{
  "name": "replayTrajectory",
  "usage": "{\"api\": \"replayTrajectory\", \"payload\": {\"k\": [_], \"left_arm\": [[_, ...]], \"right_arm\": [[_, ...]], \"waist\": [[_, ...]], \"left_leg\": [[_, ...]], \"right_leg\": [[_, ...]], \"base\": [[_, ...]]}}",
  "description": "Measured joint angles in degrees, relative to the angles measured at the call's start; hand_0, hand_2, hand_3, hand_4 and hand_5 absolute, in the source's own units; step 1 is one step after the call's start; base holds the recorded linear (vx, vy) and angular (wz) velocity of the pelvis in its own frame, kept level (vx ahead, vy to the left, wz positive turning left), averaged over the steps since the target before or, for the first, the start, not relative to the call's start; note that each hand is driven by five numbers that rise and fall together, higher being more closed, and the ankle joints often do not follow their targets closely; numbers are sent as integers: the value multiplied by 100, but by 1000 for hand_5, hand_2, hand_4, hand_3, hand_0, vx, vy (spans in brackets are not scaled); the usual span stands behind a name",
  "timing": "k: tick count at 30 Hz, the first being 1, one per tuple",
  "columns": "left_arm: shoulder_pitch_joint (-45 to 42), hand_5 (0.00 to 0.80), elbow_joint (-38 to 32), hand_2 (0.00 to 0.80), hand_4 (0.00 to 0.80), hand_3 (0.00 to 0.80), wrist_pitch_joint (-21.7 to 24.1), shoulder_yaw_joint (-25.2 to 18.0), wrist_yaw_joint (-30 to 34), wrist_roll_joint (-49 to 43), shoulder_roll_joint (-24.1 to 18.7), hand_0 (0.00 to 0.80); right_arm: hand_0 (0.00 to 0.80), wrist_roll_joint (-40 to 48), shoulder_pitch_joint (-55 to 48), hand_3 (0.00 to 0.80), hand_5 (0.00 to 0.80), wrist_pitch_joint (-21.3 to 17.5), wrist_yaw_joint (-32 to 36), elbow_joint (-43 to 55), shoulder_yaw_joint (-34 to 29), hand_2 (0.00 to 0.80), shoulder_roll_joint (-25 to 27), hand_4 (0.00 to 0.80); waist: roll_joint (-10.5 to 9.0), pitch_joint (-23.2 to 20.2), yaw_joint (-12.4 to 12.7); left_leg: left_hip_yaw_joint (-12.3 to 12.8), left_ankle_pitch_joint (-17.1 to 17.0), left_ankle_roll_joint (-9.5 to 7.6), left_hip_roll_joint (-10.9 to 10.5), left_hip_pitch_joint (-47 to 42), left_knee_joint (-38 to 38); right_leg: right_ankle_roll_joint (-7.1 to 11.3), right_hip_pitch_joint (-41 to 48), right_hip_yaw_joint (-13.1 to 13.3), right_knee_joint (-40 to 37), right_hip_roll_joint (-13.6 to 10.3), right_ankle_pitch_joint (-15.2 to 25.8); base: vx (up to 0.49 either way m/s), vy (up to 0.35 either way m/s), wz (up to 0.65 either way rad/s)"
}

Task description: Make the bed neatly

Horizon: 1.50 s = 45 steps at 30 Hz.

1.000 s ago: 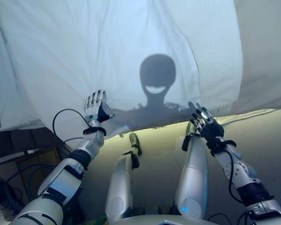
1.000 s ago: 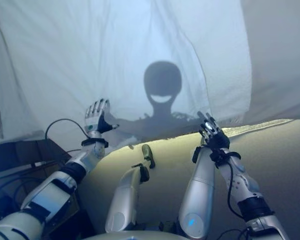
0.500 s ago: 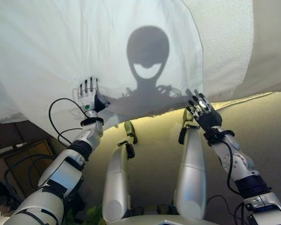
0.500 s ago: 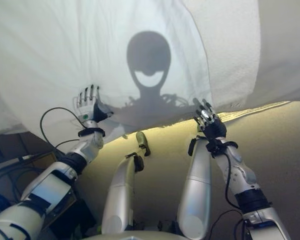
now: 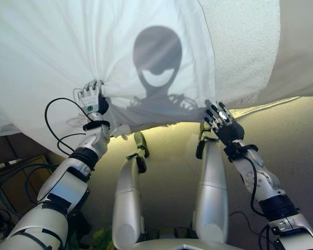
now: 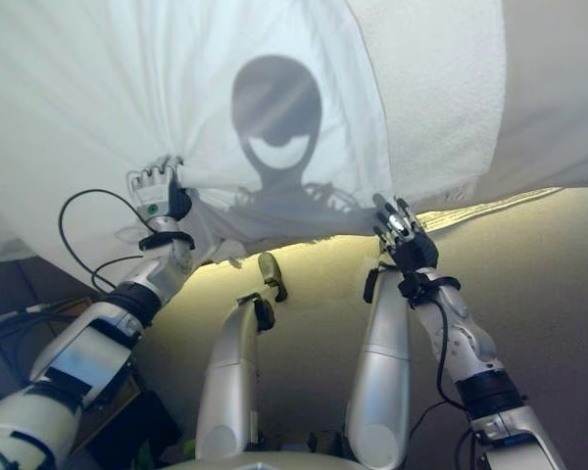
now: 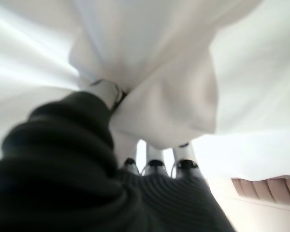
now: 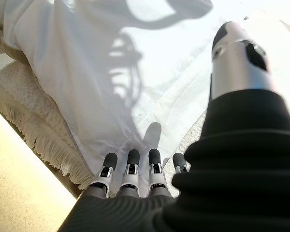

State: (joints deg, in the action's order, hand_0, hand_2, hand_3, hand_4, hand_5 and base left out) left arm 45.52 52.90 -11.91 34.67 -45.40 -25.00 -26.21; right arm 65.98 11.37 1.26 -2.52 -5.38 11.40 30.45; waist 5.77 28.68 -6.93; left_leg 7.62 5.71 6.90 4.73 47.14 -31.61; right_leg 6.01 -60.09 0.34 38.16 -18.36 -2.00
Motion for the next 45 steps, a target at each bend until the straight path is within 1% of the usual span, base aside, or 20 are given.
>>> {"api": "replayTrajectory", "payload": {"k": [3,8,10,11,12,14,15,19,20,23,26,28,32,38,40,43,45], "left_arm": [[-75,800,17,800,800,800,21,6,62,1,7,800],[-432,800,39,800,800,800,171,-2,277,-4,34,800],[-575,800,75,800,800,800,245,1,344,-14,38,800],[-679,800,60,800,800,800,277,-8,406,-22,32,800],[-802,800,94,800,800,800,312,-6,471,-43,35,800],[-1031,800,189,800,800,800,400,9,564,-189,36,800],[-1142,800,216,800,800,800,402,4,600,-221,30,800],[-1480,800,280,800,800,800,625,-18,759,-280,18,800],[-1580,800,282,800,800,800,668,-18,787,-363,18,800],[-1844,800,281,800,800,800,743,-18,838,-470,21,800],[-2036,800,280,800,800,800,795,-43,886,-459,21,800],[-2089,800,281,800,800,800,854,-61,942,-451,21,800],[-2165,800,261,800,800,800,901,-119,1003,-484,52,800],[-2269,800,254,800,800,800,719,-237,992,-979,105,800],[-2311,800,259,800,800,800,697,-236,1008,-1084,105,800],[-2388,800,266,800,800,800,697,-237,1055,-1133,94,800],[-2463,800,267,800,800,800,724,-238,1061,-1130,84,800]], "right_arm": [[0,1,-23,0,0,0,17,-1,2,0,-36,0],[0,2,-210,0,0,4,146,-7,-25,0,-23,0],[0,3,-326,0,0,18,244,-39,-30,0,-13,0],[0,4,-387,0,0,33,302,-50,-44,0,-5,0],[0,4,-471,0,0,44,350,-70,-72,0,-12,0],[0,4,-622,0,0,122,464,-64,-179,0,30,0],[0,3,-662,0,0,158,501,-67,-212,0,69,0],[0,-6,-788,0,0,323,589,-124,-428,0,186,0],[0,-8,-818,0,0,361,606,-147,-504,0,210,0],[0,-34,-915,0,0,446,697,-193,-655,0,281,0],[0,-121,-991,0,0,571,701,-223,-647,0,414,0],[0,-132,-1018,0,0,587,699,-283,-651,0,437,0],[0,-132,-1043,0,0,661,634,-336,-656,0,442,0],[0,-130,-1068,0,0,761,579,-358,-974,0,549,0],[0,-132,-1075,0,0,816,613,-396,-1061,0,612,0],[0,-240,-1094,0,0,915,807,-416,-1095,0,631,0],[0,-295,-1117,0,0,975,876,-444,-1079,0,612,0]], "waist": [[-23,8,2],[-36,1,-16],[-50,-9,-18],[-49,-9,-23],[-50,-11,-2],[-33,-22,-7],[18,-66,-7],[176,-178,20],[235,-239,22],[444,-463,39],[599,-593,64],[659,-681,65],[677,-718,65],[685,-747,72],[690,-750,71],[689,-762,76],[727,-861,86]], "left_leg": [[4,7,-12,-5,-182,44],[27,-8,-33,-78,-852,370],[43,-45,-18,-120,-1116,514],[46,-35,-52,-149,-1286,582],[82,-46,-52,-157,-1493,711],[148,-133,-45,-265,-1900,949],[162,-134,-51,-303,-1991,1011],[178,-175,-106,-459,-2334,1220],[186,-179,-116,-500,-2389,1254],[230,-214,-168,-604,-2500,1377],[341,-227,-184,-635,-2675,1447],[340,-227,-183,-652,-2688,1450],[332,-247,-148,-653,-2743,1493],[342,-299,-73,-574,-2786,1608],[370,-300,-73,-580,-2895,1652],[484,-299,-74,-594,-3166,1714],[488,-298,-75,-618,-3212,1728]], "right_leg": [[23,181,-3,-37,-4,-11],[65,779,-37,-215,-67,-37],[88,1007,-94,-257,-139,-56],[94,1158,-135,-302,-178,-76],[111,1332,-166,-345,-223,-74],[120,1581,-205,-327,-402,-101],[156,1641,-265,-333,-491,-136],[188,1924,-388,-289,-729,-188],[211,1979,-418,-290,-808,-213],[277,2039,-416,-280,-935,-274],[309,2148,-413,-207,-1022,-356],[303,2133,-418,-106,-1063,-441],[266,2075,-404,99,-1091,-590],[189,2019,-481,221,-1075,-680],[187,2106,-524,218,-1096,-683],[227,2351,-564,208,-1177,-735],[248,2400,-565,221,-1212,-778]], "base": [[8,1,-1],[40,23,-3],[29,58,4],[20,76,-1],[18,82,0],[102,96,3],[107,118,8],[89,127,15],[71,122,15],[64,106,14],[18,80,7],[-4,47,9],[-12,0,3],[27,14,-1],[109,72,-4],[117,72,0],[104,68,5]]}}
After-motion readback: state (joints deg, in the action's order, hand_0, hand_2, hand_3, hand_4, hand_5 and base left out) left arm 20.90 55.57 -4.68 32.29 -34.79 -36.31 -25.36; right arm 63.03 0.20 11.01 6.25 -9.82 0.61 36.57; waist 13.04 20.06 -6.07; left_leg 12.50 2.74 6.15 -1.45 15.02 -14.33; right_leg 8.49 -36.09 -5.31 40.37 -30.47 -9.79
